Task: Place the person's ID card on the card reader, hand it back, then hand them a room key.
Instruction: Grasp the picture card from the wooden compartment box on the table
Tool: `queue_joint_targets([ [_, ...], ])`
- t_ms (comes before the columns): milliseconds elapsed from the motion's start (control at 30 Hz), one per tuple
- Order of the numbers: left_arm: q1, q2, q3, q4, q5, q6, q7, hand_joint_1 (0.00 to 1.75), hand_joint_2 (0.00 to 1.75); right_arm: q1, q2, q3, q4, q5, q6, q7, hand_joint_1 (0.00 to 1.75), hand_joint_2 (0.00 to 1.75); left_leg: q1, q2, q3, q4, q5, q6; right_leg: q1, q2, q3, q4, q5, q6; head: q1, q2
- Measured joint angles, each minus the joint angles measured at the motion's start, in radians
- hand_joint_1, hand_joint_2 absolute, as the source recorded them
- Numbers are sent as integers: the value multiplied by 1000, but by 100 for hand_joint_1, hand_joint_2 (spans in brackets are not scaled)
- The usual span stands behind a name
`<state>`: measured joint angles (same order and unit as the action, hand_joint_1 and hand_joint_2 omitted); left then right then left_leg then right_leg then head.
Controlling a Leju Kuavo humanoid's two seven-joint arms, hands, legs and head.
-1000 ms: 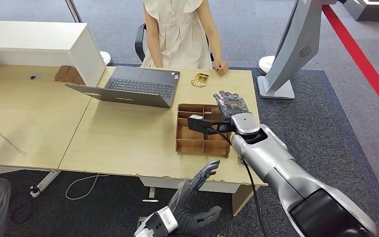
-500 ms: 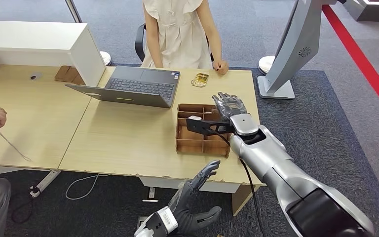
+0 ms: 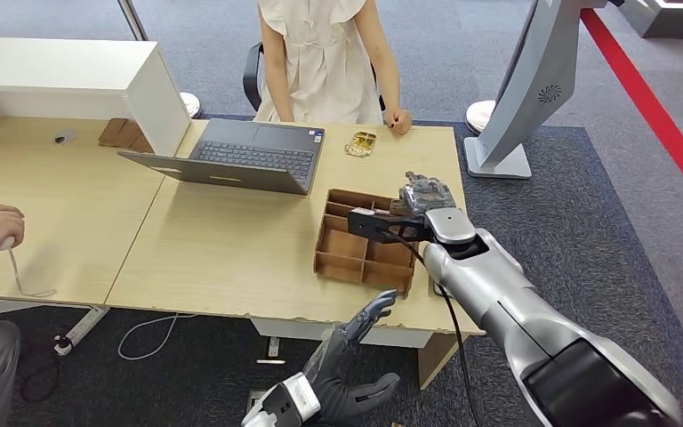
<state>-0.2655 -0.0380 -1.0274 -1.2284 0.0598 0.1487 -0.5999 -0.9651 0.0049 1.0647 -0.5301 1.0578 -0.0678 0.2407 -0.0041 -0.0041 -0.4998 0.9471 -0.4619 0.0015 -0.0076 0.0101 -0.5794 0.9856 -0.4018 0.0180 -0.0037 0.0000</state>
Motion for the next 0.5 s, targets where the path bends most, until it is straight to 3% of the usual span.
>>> queue_joint_targets([
  [500, 5, -1, 12, 0, -6, 29, -15, 0, 175, 31, -4, -1, 12, -17, -164, -11, 175, 175, 0, 0, 0, 0, 0, 0, 0, 0, 0, 0, 0, 0, 0, 0],
])
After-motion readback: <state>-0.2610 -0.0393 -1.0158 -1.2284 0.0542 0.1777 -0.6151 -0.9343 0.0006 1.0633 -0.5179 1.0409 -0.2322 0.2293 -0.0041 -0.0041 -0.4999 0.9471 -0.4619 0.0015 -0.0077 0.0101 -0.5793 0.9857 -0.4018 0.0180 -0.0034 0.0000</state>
